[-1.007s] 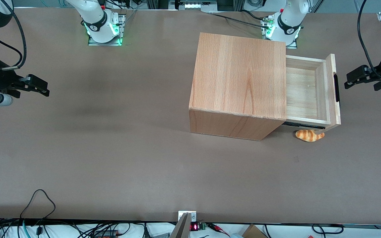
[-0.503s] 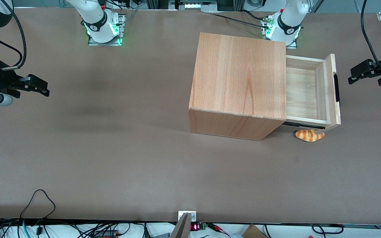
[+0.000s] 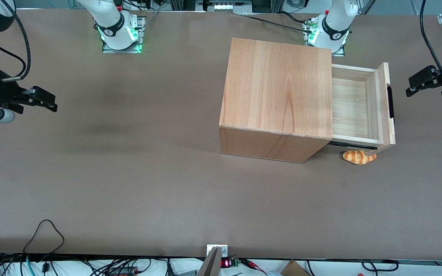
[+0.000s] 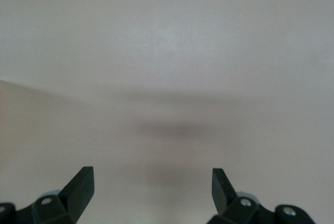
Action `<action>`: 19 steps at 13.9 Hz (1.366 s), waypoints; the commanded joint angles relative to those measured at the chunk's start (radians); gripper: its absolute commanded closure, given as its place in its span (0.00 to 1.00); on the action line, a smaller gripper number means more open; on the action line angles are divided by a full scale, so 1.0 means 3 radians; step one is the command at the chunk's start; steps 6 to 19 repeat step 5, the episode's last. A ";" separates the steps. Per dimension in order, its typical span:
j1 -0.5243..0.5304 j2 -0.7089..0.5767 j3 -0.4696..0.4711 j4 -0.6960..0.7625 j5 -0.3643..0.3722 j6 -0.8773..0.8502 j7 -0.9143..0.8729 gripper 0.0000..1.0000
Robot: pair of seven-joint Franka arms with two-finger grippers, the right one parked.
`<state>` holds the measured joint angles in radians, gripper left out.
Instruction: Open top drawer with left arm
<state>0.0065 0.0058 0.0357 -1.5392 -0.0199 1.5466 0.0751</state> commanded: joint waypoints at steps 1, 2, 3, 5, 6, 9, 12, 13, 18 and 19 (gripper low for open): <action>-0.0027 0.0057 0.0039 0.0130 -0.0041 -0.0134 -0.0036 0.00; -0.0027 0.0057 0.0040 0.0135 -0.0036 -0.0134 -0.0036 0.00; -0.0027 0.0057 0.0034 0.0165 -0.0036 -0.0134 -0.0041 0.00; -0.0032 0.0057 0.0034 0.0181 -0.0036 -0.0155 -0.0051 0.00; -0.0032 0.0057 0.0034 0.0181 -0.0036 -0.0155 -0.0051 0.00; -0.0032 0.0057 0.0034 0.0181 -0.0036 -0.0155 -0.0051 0.00; -0.0032 0.0057 0.0034 0.0181 -0.0036 -0.0155 -0.0051 0.00; -0.0032 0.0057 0.0034 0.0181 -0.0036 -0.0155 -0.0051 0.00; -0.0032 0.0057 0.0034 0.0181 -0.0036 -0.0155 -0.0051 0.00; -0.0032 0.0057 0.0034 0.0181 -0.0036 -0.0155 -0.0051 0.00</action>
